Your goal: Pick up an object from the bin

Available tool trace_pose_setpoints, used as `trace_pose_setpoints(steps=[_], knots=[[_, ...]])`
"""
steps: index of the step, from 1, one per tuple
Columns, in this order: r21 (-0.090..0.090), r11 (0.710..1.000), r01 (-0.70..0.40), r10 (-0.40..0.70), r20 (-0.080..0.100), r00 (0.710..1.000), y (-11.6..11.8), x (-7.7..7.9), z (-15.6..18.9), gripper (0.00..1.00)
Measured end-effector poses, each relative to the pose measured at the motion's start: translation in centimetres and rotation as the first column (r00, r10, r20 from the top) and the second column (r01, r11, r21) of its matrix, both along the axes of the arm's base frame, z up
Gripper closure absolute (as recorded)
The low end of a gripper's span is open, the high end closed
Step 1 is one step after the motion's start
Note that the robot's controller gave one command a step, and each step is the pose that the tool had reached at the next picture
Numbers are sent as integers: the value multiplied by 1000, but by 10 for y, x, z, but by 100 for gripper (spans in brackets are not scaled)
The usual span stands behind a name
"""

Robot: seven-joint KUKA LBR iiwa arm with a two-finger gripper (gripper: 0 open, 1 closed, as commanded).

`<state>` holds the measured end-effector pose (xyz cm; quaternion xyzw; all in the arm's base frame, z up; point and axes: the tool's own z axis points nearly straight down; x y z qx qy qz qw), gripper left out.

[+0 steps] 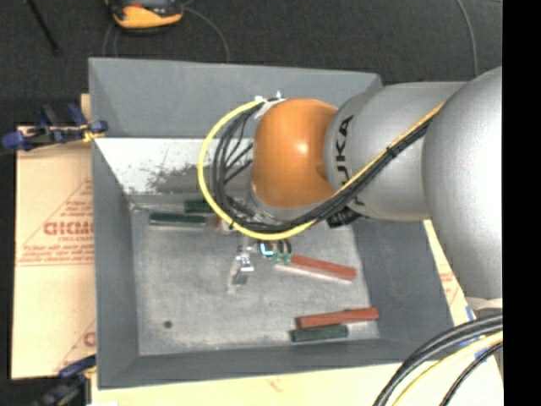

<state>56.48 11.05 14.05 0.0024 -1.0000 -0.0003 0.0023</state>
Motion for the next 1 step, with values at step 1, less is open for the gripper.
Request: trace_pose_setpoints(steps=[1], knots=[[0,1000,1,-1,2,1000,0,0,2,0]])
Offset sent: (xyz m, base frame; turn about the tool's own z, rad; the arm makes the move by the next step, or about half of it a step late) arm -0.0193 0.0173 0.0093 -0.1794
